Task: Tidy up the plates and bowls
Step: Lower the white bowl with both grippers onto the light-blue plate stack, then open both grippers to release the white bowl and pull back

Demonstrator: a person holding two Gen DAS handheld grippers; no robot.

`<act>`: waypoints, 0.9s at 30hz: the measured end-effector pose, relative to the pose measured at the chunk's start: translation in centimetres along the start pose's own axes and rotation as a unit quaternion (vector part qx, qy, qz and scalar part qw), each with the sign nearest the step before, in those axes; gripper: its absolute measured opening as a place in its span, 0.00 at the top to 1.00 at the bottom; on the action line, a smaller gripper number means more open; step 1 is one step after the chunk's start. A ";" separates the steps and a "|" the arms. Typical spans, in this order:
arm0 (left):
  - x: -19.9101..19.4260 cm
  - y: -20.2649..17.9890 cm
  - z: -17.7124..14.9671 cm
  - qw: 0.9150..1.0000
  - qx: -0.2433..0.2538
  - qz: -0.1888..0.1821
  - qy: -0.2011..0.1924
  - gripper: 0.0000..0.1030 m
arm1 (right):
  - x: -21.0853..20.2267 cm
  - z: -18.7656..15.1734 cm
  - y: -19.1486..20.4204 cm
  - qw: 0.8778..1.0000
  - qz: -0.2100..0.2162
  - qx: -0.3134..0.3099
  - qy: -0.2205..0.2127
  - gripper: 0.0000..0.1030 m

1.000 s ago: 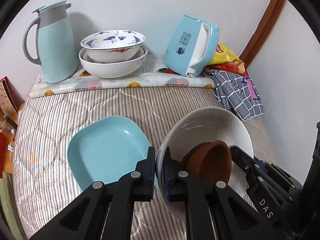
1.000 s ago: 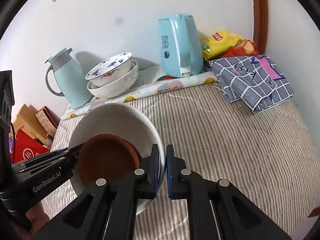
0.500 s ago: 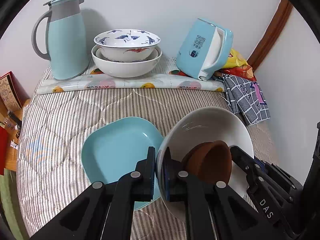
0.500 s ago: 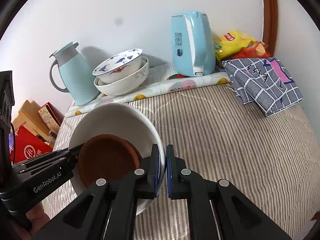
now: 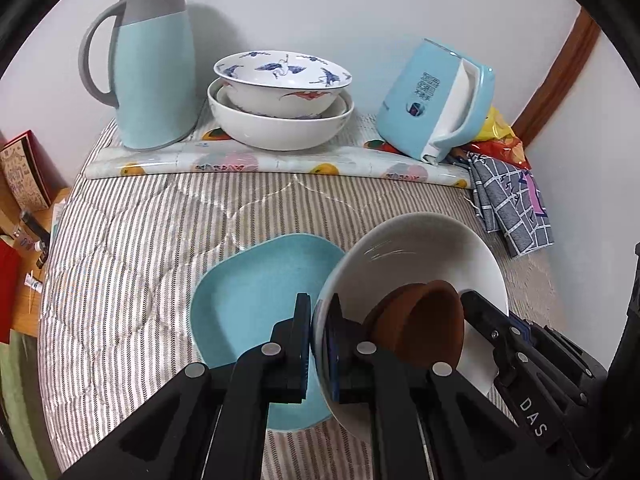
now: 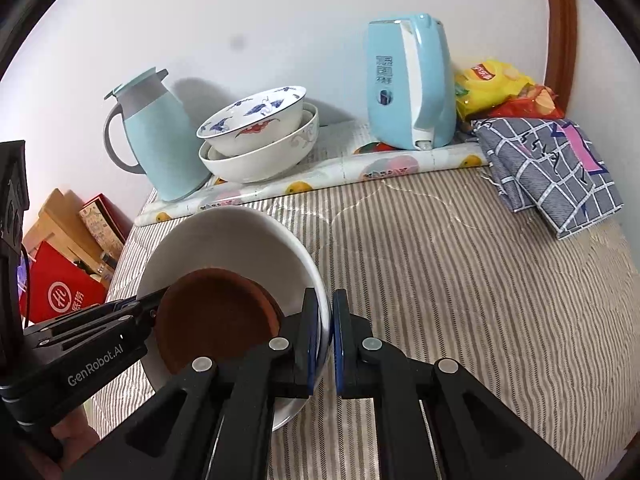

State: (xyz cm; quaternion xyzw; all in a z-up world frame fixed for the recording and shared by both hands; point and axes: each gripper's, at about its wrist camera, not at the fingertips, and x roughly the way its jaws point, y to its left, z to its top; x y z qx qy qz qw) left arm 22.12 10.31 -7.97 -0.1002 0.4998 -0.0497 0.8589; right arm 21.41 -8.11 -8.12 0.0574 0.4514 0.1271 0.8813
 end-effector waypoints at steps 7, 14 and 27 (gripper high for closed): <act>0.8 1.4 0.3 1.000 -0.010 0.006 0.006 0.93 | 1.6 0.1 0.9 1.000 0.007 -0.003 0.013 0.93; 1.4 2.8 0.5 1.000 -0.019 0.013 0.011 0.93 | 2.9 0.3 2.0 1.000 0.013 -0.008 0.021 0.93; 3.3 5.0 0.2 0.998 -0.035 0.029 0.032 0.93 | 5.9 -0.3 3.2 0.998 0.025 -0.013 0.048 0.93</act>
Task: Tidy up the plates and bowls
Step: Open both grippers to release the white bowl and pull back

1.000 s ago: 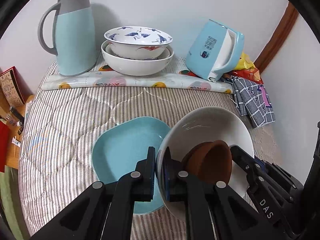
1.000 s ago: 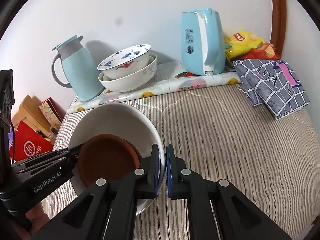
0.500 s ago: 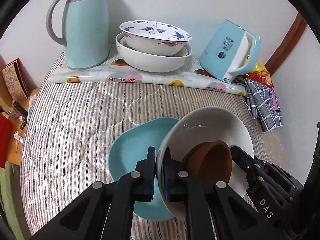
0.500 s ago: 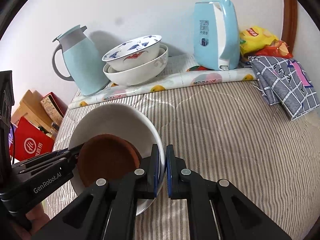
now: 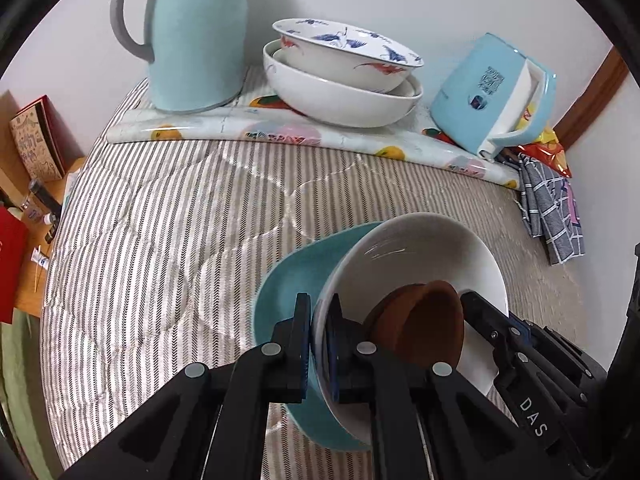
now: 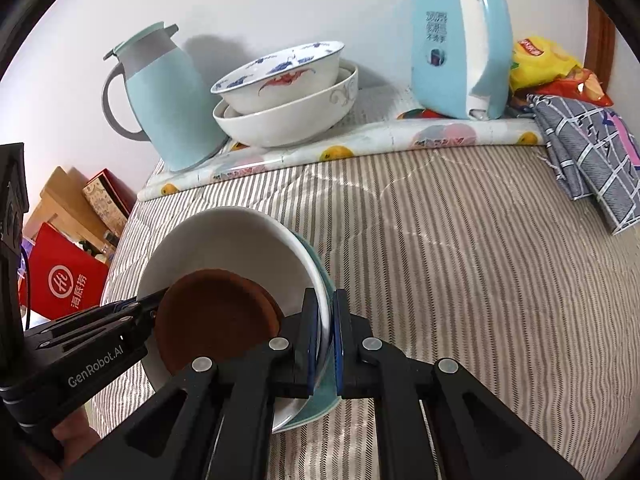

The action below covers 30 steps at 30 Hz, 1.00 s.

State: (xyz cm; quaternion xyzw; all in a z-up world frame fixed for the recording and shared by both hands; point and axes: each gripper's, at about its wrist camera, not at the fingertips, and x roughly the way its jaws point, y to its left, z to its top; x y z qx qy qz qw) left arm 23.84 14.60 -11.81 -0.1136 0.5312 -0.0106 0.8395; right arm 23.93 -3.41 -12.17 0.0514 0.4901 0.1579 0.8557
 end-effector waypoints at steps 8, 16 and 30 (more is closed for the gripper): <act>1.2 0.3 0.1 1.000 -0.002 0.003 0.012 0.93 | 1.4 0.1 0.0 1.000 0.000 -0.003 0.016 0.93; 1.5 0.6 0.2 1.000 -0.002 -0.003 0.023 0.93 | 1.7 0.5 0.1 1.000 -0.003 -0.019 0.023 0.93; 1.4 0.3 0.1 1.000 0.016 0.014 0.021 0.88 | 0.8 0.5 -0.1 0.999 -0.012 -0.041 0.002 0.75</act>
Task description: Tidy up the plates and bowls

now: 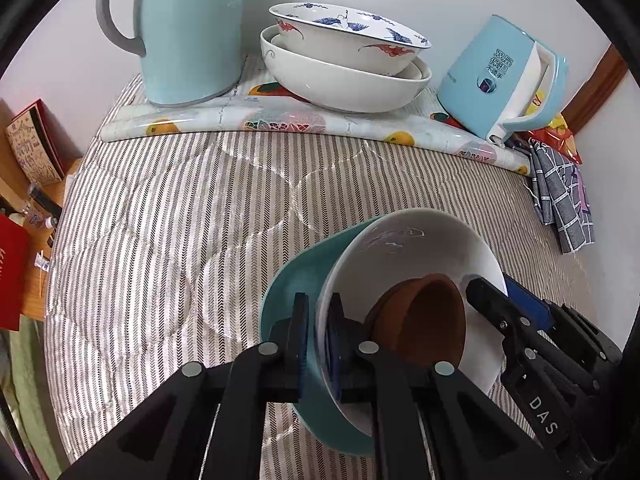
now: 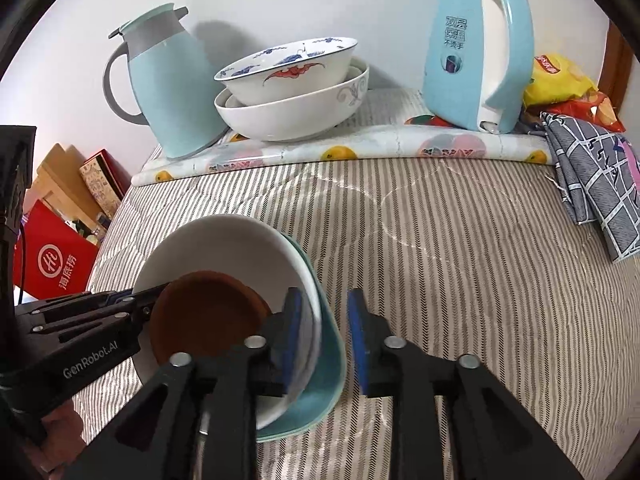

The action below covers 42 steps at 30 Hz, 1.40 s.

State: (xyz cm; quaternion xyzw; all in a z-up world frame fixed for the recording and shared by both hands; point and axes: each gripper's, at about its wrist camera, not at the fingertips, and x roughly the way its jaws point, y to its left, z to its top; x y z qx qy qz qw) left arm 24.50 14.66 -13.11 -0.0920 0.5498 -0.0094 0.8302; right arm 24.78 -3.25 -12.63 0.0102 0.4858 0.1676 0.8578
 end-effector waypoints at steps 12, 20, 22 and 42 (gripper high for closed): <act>-3.2 -1.0 -0.8 0.999 0.019 0.022 -0.032 0.74 | -2.6 -1.2 -1.1 1.000 -0.002 -0.002 -0.020 0.59; -8.1 -3.8 -3.0 0.995 0.034 0.023 -0.088 0.54 | -8.6 -3.2 -2.7 0.997 -0.044 0.004 -0.066 0.38; -9.6 -4.8 -3.8 0.994 0.041 0.018 -0.104 0.49 | -10.8 -3.9 -3.4 0.995 -0.051 0.010 -0.081 0.38; -18.9 -12.5 -12.8 0.976 0.072 0.000 -0.205 0.17 | -25.3 -12.6 -6.7 0.979 -0.126 0.041 -0.153 0.15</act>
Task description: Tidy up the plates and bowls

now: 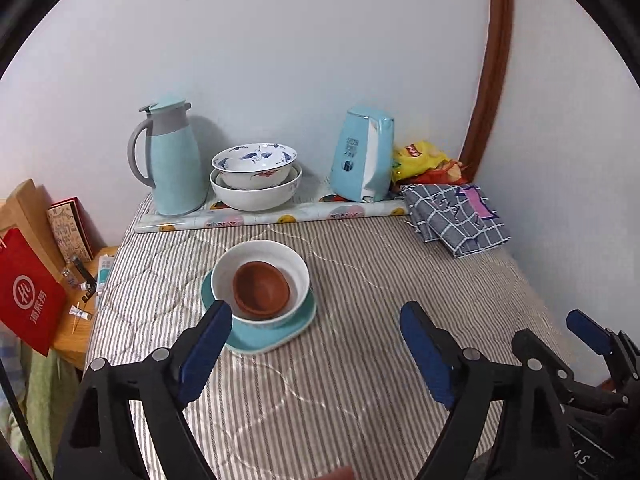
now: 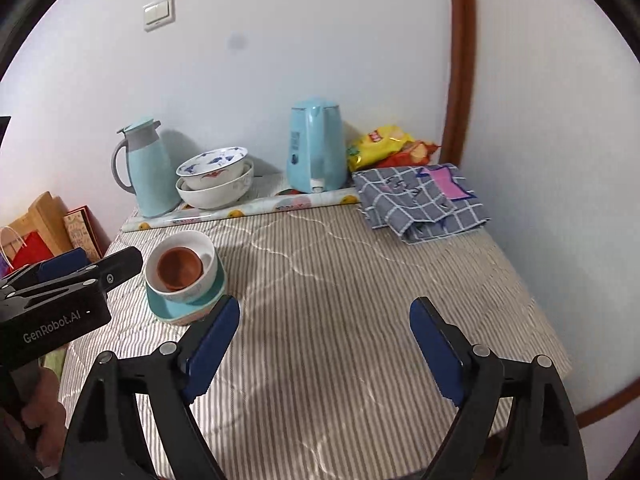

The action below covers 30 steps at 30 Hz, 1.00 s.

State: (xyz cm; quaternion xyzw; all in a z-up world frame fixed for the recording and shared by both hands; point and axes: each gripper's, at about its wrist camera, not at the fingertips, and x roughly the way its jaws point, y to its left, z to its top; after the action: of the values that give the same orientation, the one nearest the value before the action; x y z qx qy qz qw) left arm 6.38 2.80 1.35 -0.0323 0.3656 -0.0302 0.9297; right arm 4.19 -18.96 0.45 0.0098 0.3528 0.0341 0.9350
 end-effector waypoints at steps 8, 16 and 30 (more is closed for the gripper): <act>-2.4 -1.5 -2.3 1.000 0.009 0.009 -0.008 0.15 | -2.3 -2.1 -2.2 0.999 0.006 0.033 -0.005 0.06; -3.9 -2.0 -3.4 1.000 0.005 0.009 -0.016 0.15 | -4.0 -3.8 -3.4 0.999 -0.004 0.044 -0.009 0.03; -4.9 -2.5 -4.2 1.000 0.006 0.007 -0.022 0.15 | -5.1 -4.7 -3.5 0.999 -0.020 0.032 -0.015 0.04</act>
State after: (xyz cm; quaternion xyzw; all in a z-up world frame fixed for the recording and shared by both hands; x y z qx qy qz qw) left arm -0.15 0.55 1.87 -0.0249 0.3456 -0.0247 0.9377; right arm -2.55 -22.82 0.18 0.0331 0.3394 0.0036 0.9400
